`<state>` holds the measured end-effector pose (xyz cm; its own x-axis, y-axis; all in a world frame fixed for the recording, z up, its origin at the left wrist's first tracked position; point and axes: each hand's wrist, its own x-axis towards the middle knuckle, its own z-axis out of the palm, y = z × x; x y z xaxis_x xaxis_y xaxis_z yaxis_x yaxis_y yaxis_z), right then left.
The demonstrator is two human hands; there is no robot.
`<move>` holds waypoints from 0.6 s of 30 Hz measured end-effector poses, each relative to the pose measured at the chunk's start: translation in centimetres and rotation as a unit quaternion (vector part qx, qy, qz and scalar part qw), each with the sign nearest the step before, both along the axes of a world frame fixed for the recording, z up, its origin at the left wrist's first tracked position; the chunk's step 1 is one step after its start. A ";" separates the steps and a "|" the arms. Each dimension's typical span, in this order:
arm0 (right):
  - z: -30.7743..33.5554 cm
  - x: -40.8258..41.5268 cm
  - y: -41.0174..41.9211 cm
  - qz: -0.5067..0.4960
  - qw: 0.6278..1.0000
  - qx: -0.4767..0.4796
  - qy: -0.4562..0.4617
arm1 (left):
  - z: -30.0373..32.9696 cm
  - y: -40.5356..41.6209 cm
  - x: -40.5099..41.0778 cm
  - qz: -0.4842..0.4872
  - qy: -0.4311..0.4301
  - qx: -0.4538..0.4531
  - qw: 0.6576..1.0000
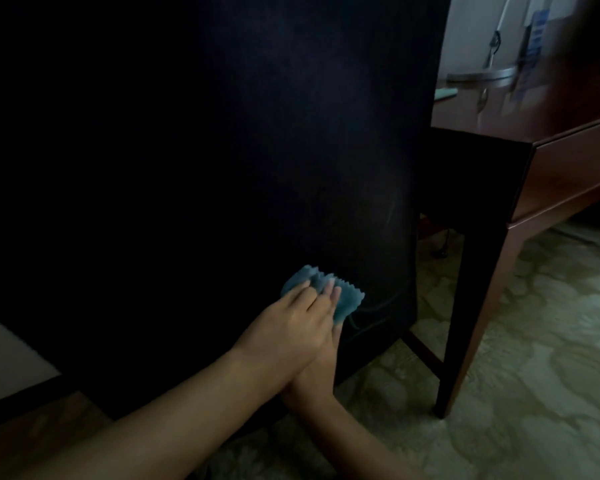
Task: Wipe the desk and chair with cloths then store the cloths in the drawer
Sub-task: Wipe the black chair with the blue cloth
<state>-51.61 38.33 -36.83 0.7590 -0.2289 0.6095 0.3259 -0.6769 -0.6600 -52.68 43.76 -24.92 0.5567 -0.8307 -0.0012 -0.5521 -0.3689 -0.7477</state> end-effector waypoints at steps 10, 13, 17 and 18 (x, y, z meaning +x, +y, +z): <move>2.0 0.3 -2.5 0.019 0.974 -0.175 -0.139 | 0.3 4.5 -0.2 -0.096 -0.052 -0.166 0.980; 8.1 1.8 -6.6 -0.042 0.967 -0.171 -0.185 | 4.9 -0.1 1.7 -0.151 -0.084 -0.225 0.959; 15.7 3.9 -12.0 -0.133 0.947 -0.194 -0.219 | 12.5 -5.9 3.3 -0.204 -0.115 -0.254 0.938; 16.5 4.3 -12.6 -0.153 0.948 -0.194 -0.201 | 13.6 -6.7 3.3 -0.190 -0.115 -0.252 0.942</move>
